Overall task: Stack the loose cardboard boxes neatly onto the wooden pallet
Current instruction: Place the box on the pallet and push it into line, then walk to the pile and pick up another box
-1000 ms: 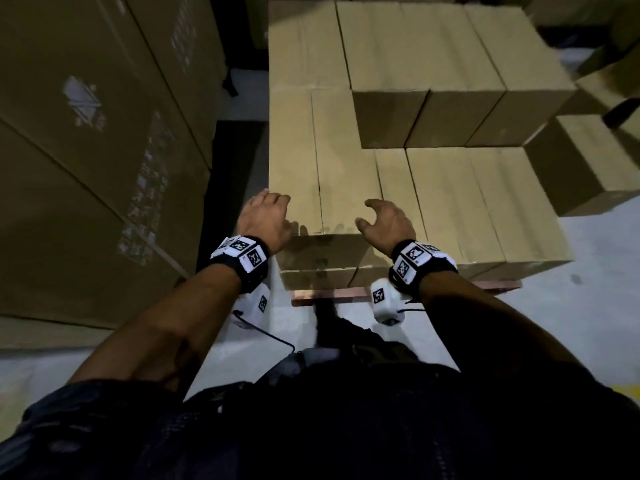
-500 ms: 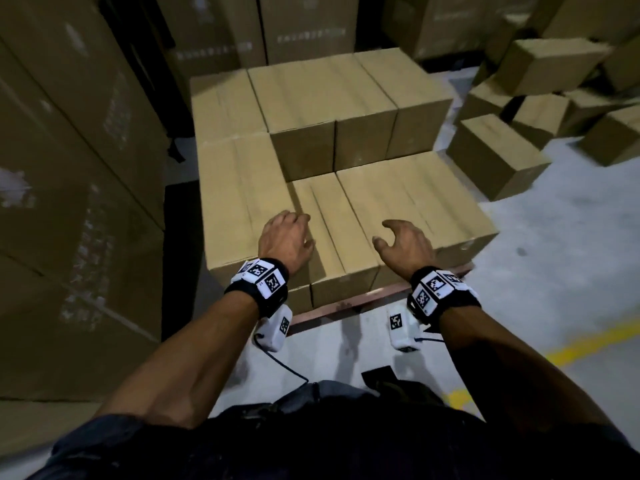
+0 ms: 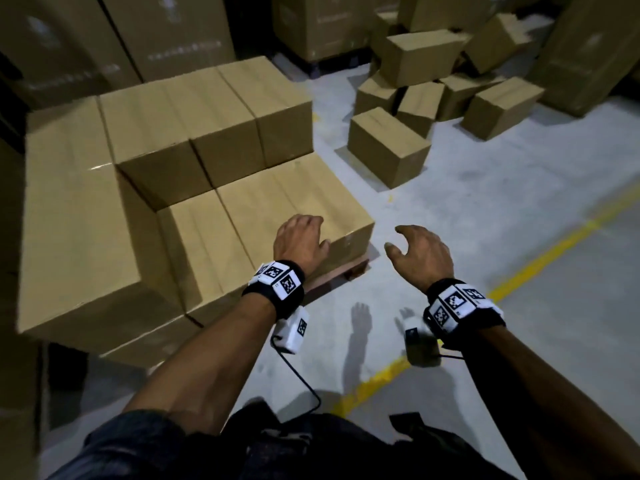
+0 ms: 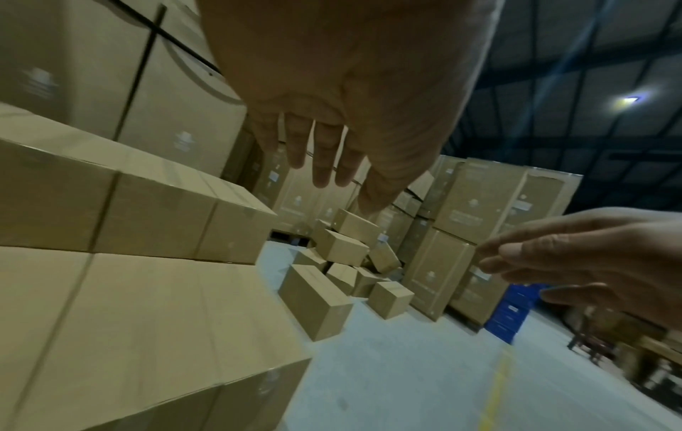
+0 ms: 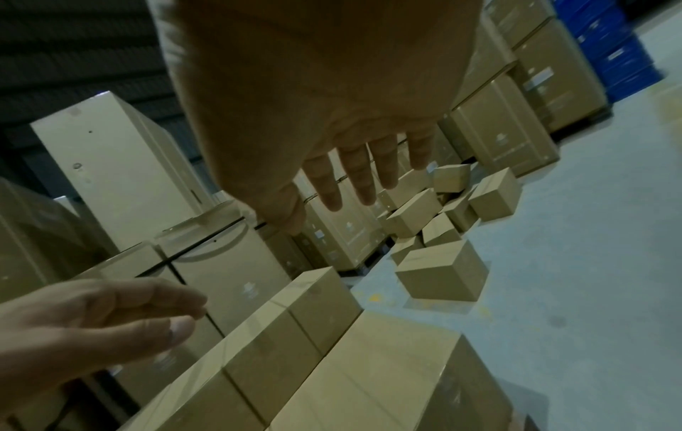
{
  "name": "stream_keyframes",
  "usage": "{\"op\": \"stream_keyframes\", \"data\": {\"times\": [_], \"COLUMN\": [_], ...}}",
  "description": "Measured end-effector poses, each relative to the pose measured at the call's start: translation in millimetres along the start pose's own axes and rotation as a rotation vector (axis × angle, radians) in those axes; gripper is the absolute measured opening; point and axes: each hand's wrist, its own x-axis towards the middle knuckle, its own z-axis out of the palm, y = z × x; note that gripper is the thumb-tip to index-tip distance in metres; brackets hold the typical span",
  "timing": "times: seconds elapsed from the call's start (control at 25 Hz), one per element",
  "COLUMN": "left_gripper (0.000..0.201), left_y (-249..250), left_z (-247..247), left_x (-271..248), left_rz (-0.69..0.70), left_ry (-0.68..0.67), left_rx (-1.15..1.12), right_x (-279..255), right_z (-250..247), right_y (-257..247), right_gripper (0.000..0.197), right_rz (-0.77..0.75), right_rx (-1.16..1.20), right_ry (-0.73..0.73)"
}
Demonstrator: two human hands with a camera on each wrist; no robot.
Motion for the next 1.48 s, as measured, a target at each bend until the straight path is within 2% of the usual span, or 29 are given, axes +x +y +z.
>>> {"op": "stream_keyframes", "data": {"times": [0.24,0.44,0.6,0.68,0.84,0.96,1.16,1.24,1.36,1.48], "left_gripper": [0.046,0.046,0.050,0.053,0.057,0.057,0.055,0.055,0.055,0.056], "left_y": [95,149,189,211,247,270,326,350,383,402], "left_z": [24,61,79,81,90,115,156,160,151,147], "left_x": [96,225,343,392,470,536,662,712,786,847], "left_rz": [0.092,0.185,0.223,0.249,0.257,0.229,0.158,0.099,0.046,-0.016], "left_ry": [0.022,0.054,-0.005,-0.029,-0.074,-0.098,-0.107,-0.094,-0.040,-0.011], "left_rx": [-0.073,-0.133,-0.149,-0.148,-0.142,-0.126,-0.089,-0.094,-0.095,-0.098], "right_x": [65,161,249,288,360,427,563,621,710,786], "right_z": [-39,-58,-70,-77,-99,-107,-117,-135,-176,-202], "right_y": [84,156,201,217,252,291,379,409,440,459], "right_gripper": [0.050,0.052,0.076,0.071,0.071,0.072,0.074,0.076,0.063,0.060], "right_rz": [0.075,0.126,0.198,0.210,0.218,0.236,0.212,0.151,0.106,0.046], "right_rx": [-0.006,-0.019,0.054,0.060,0.062,0.093,0.103,0.127,0.099,0.064], "right_ry": [0.054,0.138,0.244,0.296,0.262,0.197,0.196,0.172,0.069,0.035]}}
